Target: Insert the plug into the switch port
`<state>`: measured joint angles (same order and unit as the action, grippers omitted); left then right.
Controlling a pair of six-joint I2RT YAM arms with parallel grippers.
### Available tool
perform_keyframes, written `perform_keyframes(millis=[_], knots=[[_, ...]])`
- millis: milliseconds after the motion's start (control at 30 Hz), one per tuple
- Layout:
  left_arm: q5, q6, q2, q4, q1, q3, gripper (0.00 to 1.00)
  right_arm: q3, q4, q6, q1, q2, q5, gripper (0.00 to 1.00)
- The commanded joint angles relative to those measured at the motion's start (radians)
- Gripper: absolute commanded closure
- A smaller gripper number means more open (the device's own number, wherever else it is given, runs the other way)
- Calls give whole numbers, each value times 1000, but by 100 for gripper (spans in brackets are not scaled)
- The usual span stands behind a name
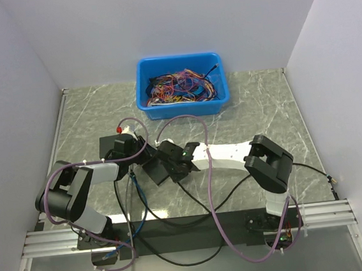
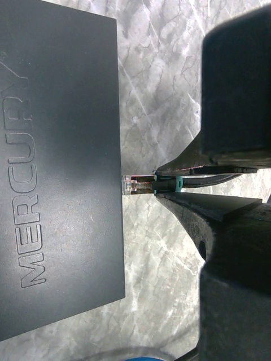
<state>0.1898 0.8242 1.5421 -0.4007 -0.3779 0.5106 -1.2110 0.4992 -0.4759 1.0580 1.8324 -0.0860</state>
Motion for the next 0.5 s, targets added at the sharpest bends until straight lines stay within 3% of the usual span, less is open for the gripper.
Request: perform_keyframes(millis=[0,467], knots=[[30,-14,0,-32,0,2,63,-48,-30,5,7,16,-4,100],[57,-11,42,-53,0,11,63,-16,-60,0,-4,45,8,100]])
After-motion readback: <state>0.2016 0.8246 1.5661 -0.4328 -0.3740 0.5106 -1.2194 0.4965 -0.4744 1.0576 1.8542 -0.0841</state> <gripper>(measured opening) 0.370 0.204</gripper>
